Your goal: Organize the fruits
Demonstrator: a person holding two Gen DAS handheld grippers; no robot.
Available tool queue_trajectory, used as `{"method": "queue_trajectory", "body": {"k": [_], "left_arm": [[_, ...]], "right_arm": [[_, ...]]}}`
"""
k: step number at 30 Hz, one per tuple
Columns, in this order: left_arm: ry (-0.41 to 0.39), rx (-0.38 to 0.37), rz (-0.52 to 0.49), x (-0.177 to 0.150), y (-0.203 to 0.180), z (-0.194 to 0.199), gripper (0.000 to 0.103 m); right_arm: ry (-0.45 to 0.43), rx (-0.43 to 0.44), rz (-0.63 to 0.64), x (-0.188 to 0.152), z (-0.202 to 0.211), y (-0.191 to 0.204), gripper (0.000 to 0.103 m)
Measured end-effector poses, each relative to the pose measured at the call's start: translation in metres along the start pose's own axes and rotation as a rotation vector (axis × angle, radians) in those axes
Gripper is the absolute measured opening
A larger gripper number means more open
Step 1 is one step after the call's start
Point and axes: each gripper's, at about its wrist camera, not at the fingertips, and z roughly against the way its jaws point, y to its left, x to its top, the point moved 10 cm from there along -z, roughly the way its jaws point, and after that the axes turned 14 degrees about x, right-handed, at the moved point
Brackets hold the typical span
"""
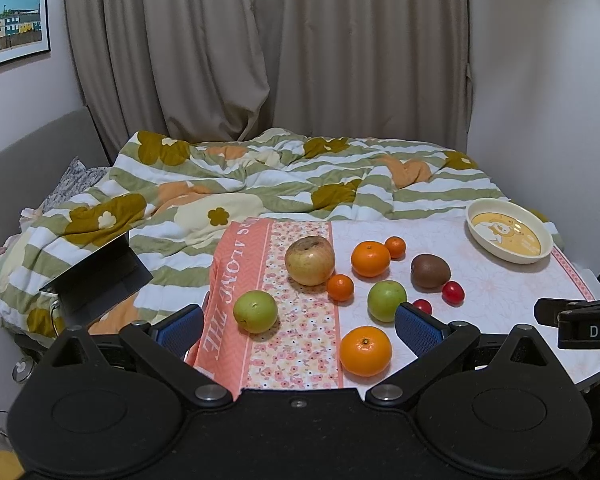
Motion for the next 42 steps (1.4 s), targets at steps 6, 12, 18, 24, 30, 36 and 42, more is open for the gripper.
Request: {"method": "queue_trajectory", "body": {"k": [6, 12, 18, 24, 30, 36, 42], "left_arm": [[0.000, 0.000, 0.000, -0.001, 0.000, 0.000, 0.103], [0.000, 0.000, 0.001, 0.000, 0.000, 0.001, 0.103], [0.001, 0.005, 0.001, -0.002, 0.000, 0.001, 0.103], [0.009, 0.020, 0.011, -0.003, -0.002, 0.003, 0.103], [0.027, 0.049, 0.024, 0.001, -0.007, 0.006, 0.103], [0.056, 0.108, 0.030, -0.001, -0.001, -0.006, 0.103], [0.077, 0.107, 0.022, -0.006, 0.016, -0.036, 0.103]], "right_arm": [[-0.001, 0.000, -0.001, 0.000, 0.000, -0.001, 0.103], [0.000, 0.001, -0.001, 0.001, -0.001, -0.001, 0.103], [0.000, -0.001, -0.006, 0.000, -0.001, -0.005, 0.103], [-0.002, 0.006, -0.006, 0.002, -0.001, -0.006, 0.103], [0.012, 0.033, 0.001, 0.006, 0.002, -0.009, 0.103], [0.046, 0.076, 0.050, 0.009, -0.005, -0.011, 0.103], [0.091, 0.099, 0.064, -0.002, -0.026, -0.001, 0.103]]}}
